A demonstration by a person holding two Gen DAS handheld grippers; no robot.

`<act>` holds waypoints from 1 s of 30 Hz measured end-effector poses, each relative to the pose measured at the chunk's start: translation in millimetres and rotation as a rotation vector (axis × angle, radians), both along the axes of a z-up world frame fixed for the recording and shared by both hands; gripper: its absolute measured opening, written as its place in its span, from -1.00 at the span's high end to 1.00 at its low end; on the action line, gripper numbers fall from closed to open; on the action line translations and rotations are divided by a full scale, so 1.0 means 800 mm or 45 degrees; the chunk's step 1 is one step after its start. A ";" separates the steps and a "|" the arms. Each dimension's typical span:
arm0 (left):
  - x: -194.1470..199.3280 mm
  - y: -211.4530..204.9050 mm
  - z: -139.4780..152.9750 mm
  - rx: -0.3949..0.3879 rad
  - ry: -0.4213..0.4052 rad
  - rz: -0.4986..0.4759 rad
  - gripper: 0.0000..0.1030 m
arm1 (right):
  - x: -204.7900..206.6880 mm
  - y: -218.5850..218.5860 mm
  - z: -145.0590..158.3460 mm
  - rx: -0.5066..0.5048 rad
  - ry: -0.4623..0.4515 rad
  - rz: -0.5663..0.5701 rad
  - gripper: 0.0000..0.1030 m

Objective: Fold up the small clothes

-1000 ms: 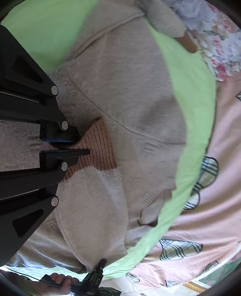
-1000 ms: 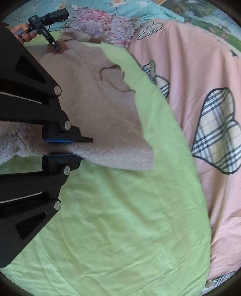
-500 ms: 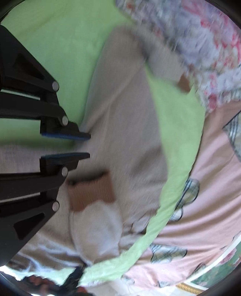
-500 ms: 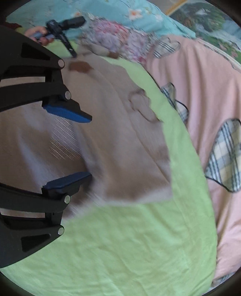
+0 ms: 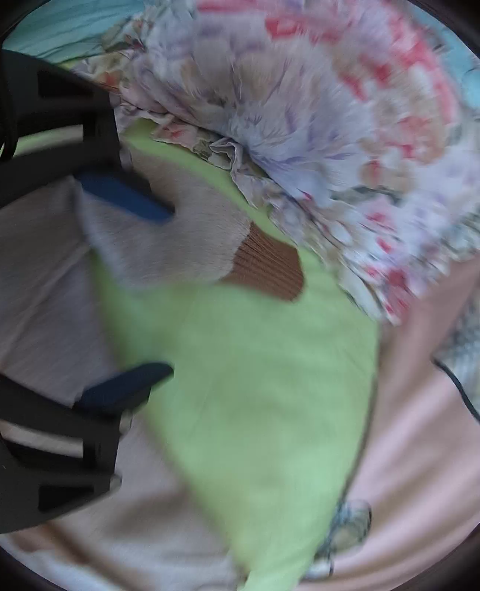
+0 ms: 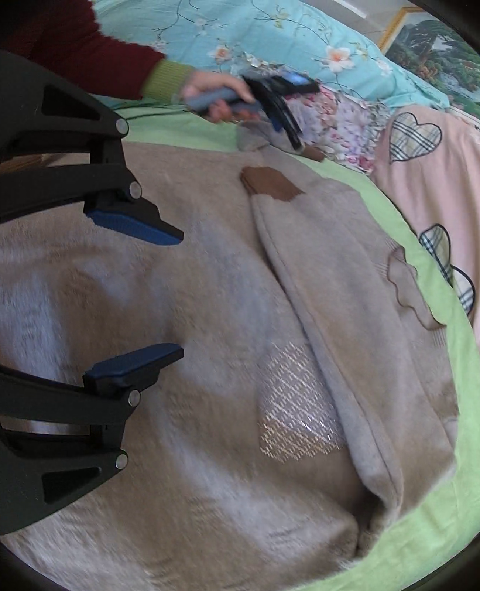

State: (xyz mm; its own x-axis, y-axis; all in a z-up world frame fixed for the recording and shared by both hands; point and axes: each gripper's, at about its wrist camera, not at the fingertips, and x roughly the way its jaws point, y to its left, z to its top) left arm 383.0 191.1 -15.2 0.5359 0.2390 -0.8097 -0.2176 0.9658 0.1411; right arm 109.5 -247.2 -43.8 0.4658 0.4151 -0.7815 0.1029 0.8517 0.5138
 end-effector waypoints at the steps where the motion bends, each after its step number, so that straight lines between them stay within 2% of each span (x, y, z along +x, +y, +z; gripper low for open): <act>1: 0.007 0.011 -0.010 -0.026 0.018 0.012 0.51 | -0.001 0.000 0.001 0.003 -0.001 0.006 -0.10; 2: 0.010 0.019 -0.014 -0.061 0.018 0.012 0.69 | -0.002 0.003 0.004 0.002 -0.007 0.014 -0.10; 4: 0.008 0.026 -0.012 -0.106 0.005 0.003 0.92 | -0.006 0.004 0.009 -0.002 -0.018 0.017 -0.10; 8: -0.021 0.019 0.014 -0.213 -0.090 -0.065 0.94 | -0.008 -0.001 0.012 -0.001 -0.035 -0.003 -0.10; 13: -0.071 -0.034 0.055 -0.319 -0.213 -0.219 0.94 | -0.009 -0.006 0.014 0.016 -0.050 -0.035 -0.10; 21: -0.118 -0.195 0.110 -0.567 -0.325 -0.555 0.94 | -0.030 -0.025 0.028 0.019 -0.096 -0.100 -0.10; 24: -0.132 -0.264 0.106 -0.659 -0.291 -0.685 0.94 | -0.040 -0.041 0.029 0.026 -0.107 -0.157 -0.10; 27: -0.136 -0.325 0.083 -0.667 -0.229 -0.757 0.94 | -0.049 -0.057 0.030 0.027 -0.118 -0.209 -0.10; 30: -0.137 -0.358 0.051 -0.661 -0.158 -0.775 0.94 | -0.056 -0.069 0.032 0.025 -0.125 -0.237 -0.10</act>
